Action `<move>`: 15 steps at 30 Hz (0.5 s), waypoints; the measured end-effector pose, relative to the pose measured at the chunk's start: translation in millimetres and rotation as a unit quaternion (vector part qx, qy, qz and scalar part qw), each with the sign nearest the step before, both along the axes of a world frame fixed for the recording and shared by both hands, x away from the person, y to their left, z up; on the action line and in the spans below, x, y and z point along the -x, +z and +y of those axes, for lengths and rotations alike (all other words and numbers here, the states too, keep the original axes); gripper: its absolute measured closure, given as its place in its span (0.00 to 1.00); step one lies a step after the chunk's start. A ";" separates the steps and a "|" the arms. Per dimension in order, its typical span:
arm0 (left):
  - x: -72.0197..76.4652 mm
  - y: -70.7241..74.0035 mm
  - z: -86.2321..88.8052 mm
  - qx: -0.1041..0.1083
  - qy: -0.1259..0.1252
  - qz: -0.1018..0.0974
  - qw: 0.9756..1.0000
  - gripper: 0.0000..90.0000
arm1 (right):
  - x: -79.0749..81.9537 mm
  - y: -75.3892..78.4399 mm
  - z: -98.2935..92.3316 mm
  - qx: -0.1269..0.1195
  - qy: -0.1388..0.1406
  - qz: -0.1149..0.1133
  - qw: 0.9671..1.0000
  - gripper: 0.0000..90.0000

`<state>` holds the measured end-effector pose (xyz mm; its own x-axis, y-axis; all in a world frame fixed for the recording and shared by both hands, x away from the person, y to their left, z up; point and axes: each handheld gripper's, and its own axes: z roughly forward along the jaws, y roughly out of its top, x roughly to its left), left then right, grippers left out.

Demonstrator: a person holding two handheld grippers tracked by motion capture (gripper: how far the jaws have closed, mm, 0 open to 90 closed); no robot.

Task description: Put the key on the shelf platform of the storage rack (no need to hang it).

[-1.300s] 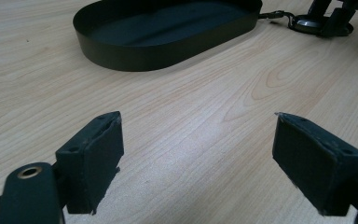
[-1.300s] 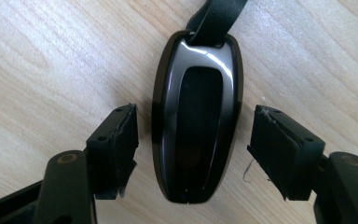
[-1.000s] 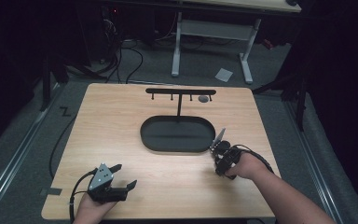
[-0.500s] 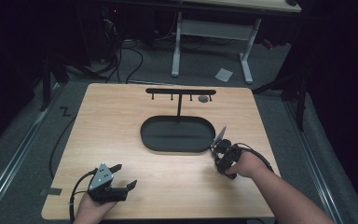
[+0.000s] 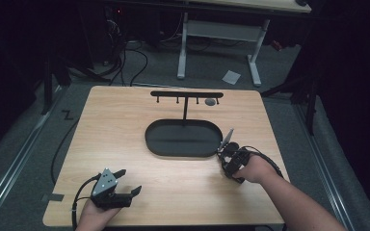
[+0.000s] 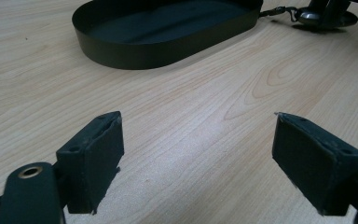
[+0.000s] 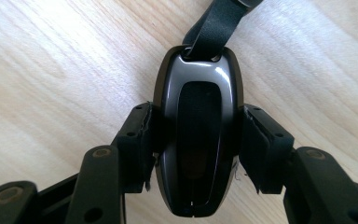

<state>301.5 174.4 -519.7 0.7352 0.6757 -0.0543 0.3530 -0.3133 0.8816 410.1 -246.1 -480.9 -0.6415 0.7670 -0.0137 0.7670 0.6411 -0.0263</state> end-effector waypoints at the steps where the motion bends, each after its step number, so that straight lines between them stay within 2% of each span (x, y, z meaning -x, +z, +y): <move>1: 0.2 -0.3 -0.2 -0.001 0.000 0.000 1.000 0.19 | 0.0 6.6 0.2 0.002 -0.001 -0.001 1.000 0.54; 6: 1.3 -0.2 0.5 0.001 0.002 -0.001 1.000 0.19 | 1.1 19.4 -1.0 -0.005 -0.002 -0.002 1.000 0.55; 7: 1.5 0.0 0.9 0.000 0.002 -0.001 1.000 0.19 | 0.8 22.4 -1.6 -0.003 0.007 -0.004 1.000 0.55; 15: 3.5 -0.3 3.3 0.001 0.004 -0.001 1.000 0.19 | 1.7 50.0 0.1 0.001 0.007 -0.021 1.000 0.55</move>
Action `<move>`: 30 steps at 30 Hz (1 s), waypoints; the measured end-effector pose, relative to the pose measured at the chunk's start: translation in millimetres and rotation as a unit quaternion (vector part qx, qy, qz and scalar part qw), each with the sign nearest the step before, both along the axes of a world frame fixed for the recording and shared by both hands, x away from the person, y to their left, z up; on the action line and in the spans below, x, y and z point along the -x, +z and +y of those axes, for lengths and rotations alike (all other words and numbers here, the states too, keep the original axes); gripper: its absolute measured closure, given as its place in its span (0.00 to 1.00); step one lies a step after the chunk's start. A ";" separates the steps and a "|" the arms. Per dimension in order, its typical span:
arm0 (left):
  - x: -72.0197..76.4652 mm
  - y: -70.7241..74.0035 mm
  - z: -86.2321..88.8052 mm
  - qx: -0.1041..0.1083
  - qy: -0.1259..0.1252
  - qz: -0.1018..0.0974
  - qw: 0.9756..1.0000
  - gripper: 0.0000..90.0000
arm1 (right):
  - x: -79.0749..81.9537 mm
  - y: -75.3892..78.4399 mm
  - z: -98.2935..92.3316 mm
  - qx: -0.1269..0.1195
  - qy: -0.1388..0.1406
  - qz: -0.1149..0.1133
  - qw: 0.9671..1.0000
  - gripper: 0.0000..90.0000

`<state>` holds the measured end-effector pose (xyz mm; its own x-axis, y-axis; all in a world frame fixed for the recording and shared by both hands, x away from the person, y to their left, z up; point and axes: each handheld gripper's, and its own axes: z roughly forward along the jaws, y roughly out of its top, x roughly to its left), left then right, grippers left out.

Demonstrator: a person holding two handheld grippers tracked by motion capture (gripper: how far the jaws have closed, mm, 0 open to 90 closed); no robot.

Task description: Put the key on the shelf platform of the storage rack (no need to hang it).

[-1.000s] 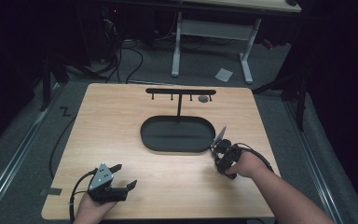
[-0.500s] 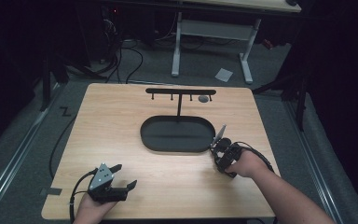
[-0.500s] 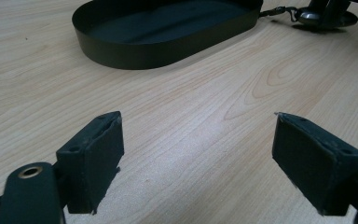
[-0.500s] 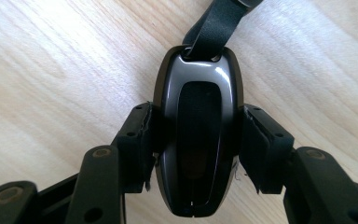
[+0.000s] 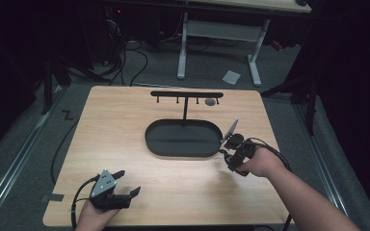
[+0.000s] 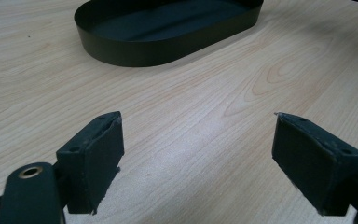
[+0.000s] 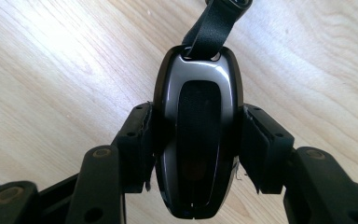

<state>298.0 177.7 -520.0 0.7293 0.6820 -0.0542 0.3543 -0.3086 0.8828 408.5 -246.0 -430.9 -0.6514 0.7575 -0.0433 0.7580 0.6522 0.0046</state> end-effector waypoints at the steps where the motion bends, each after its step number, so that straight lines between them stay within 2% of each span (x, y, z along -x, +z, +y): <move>1: 0.2 0.1 0.4 0.000 0.000 0.000 1.000 0.19 | 0.0 2.8 1.0 0.000 -0.002 -0.002 1.000 0.54; 3: 1.4 0.3 2.0 0.000 0.003 0.000 1.000 0.19 | -0.7 7.3 2.6 0.000 -0.002 -0.004 1.000 0.55; 4: 1.8 0.4 2.7 0.000 0.003 0.001 1.000 0.19 | -2.8 9.6 2.7 -0.002 0.012 -0.010 1.000 0.54; 5: 2.2 0.4 3.2 0.000 0.005 0.000 1.000 0.19 | -1.2 12.2 5.7 0.003 -0.010 -0.007 1.000 0.55; 7: 2.9 0.4 4.2 0.001 0.007 0.000 1.000 0.19 | -3.3 14.5 7.2 0.002 0.002 -0.011 1.000 0.55; 8: 3.4 0.5 5.2 0.001 0.008 0.000 1.000 0.19 | -3.4 15.3 8.6 0.000 -0.002 -0.011 1.000 0.55; 9: 3.6 0.5 5.6 0.000 0.007 0.001 1.000 0.19 | -5.6 16.5 10.0 0.000 0.014 -0.013 1.000 0.55; 19: 6.8 0.7 10.2 0.000 0.014 0.002 1.000 0.19 | -13.4 17.6 23.0 0.002 0.032 -0.021 0.999 0.54; 30: 8.6 1.1 13.8 0.005 0.019 0.000 1.000 0.19 | -36.6 18.8 44.9 0.011 0.051 -0.031 0.998 0.55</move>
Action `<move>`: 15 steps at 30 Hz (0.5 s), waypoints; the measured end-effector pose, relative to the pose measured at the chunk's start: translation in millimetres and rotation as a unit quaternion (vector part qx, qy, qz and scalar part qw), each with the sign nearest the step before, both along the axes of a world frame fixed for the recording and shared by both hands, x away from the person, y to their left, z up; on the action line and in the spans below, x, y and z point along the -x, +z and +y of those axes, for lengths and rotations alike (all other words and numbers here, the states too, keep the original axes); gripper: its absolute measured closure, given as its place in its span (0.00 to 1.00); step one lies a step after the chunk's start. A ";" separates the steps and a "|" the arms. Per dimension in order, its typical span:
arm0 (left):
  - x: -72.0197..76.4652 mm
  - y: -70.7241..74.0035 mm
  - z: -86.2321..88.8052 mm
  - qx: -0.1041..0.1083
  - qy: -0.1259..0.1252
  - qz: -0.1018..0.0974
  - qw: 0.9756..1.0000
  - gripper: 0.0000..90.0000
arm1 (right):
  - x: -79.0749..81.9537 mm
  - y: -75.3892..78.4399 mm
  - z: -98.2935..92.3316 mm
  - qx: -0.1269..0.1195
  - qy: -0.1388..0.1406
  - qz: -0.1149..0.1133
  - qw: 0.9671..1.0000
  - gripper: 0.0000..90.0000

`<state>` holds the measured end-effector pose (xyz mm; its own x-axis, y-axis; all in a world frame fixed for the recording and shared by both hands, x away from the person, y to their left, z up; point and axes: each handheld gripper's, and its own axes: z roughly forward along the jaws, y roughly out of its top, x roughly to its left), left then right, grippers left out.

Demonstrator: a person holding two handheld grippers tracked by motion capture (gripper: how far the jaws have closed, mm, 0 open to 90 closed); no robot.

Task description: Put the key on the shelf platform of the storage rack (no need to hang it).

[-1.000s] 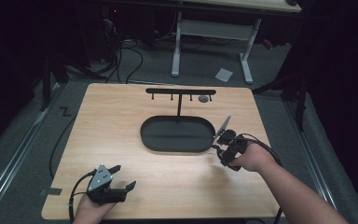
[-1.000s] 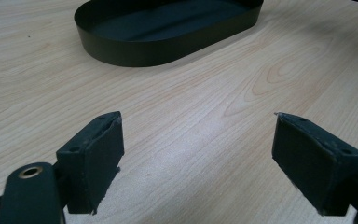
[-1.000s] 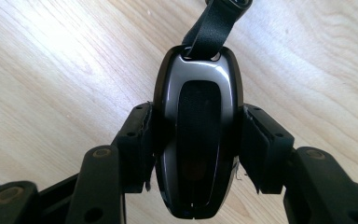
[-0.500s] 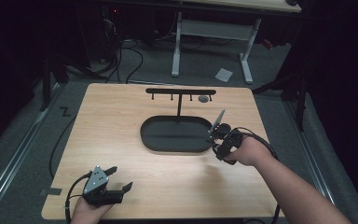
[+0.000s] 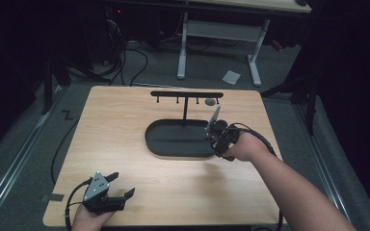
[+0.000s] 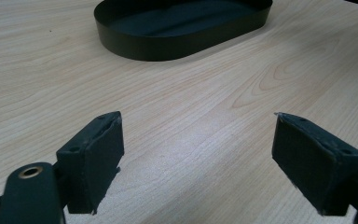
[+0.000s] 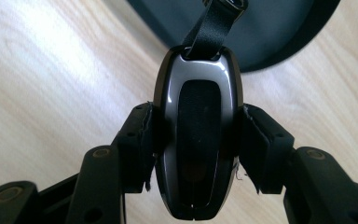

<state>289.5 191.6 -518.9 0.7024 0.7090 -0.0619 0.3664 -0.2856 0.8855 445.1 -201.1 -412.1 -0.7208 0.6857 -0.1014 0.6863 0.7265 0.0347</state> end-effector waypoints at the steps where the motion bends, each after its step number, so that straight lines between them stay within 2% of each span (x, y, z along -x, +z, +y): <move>1: 0.0 -0.1 0.0 0.000 0.000 -0.001 1.000 0.19 | -2.5 -0.4 2.3 0.001 0.003 -0.001 1.000 0.54; 7: 0.5 0.0 0.2 -0.002 -0.001 -0.001 1.000 0.19 | -19.3 -7.9 19.6 0.003 0.007 -0.004 1.000 0.55; 15: 0.4 -0.4 0.3 -0.002 -0.001 0.000 1.000 0.19 | -30.7 -17.9 38.4 0.004 0.022 -0.004 1.000 0.54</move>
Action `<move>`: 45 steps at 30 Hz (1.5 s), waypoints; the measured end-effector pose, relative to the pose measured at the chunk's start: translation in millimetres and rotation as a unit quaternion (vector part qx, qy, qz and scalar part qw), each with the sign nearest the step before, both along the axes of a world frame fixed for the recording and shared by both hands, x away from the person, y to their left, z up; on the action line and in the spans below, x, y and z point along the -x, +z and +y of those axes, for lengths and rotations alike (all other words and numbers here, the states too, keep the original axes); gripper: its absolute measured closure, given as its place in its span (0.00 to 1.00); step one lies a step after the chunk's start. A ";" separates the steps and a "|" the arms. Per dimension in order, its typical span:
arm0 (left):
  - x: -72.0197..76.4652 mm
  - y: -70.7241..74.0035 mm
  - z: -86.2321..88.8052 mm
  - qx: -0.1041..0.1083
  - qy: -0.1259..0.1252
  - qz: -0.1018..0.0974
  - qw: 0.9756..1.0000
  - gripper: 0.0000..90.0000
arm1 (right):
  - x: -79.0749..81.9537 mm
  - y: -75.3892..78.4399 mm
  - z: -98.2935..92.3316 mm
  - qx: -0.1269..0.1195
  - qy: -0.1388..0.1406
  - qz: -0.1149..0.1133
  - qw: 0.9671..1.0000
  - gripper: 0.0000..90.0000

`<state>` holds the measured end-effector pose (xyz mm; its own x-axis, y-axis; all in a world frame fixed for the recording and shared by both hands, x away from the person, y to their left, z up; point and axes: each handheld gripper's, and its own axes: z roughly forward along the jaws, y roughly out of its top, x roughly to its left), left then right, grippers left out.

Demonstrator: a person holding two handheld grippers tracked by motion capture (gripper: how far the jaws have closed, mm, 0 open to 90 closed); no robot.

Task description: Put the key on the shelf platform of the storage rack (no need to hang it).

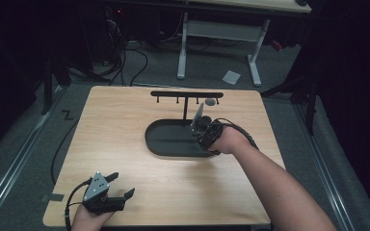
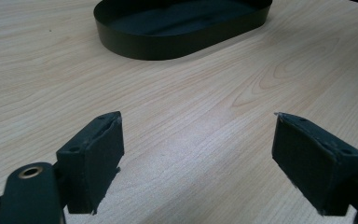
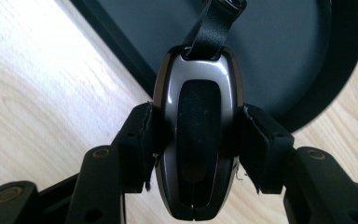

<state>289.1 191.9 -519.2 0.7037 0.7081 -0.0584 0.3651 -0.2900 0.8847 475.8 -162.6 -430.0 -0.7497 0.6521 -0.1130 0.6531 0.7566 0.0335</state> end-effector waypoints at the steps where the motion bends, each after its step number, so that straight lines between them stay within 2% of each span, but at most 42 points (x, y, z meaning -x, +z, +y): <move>1: 0.1 0.0 0.0 0.000 0.000 0.000 1.000 0.19 | -3.2 -1.5 4.8 0.001 0.004 -0.001 1.000 0.54; 11: 0.3 0.6 1.2 -0.001 -0.002 0.003 1.000 0.19 | -18.4 -4.8 19.4 -0.002 0.012 -0.014 1.000 0.54; 17: 0.6 0.5 1.6 0.001 0.000 0.002 1.000 0.19 | -28.0 -16.8 24.7 0.003 0.012 -0.016 1.000 0.54; 30: 0.2 -0.2 1.5 0.002 0.001 0.001 1.000 0.19 | -35.0 -40.8 30.3 0.008 0.015 -0.010 1.000 0.54; 35: 0.2 0.0 1.8 -0.001 -0.001 0.004 1.000 0.19 | -37.1 -45.7 29.3 0.006 0.005 -0.005 1.000 0.54; 45: 0.8 -0.3 2.4 -0.001 0.001 0.003 1.000 0.19 | -38.6 -52.8 32.0 0.005 0.008 -0.003 1.000 0.54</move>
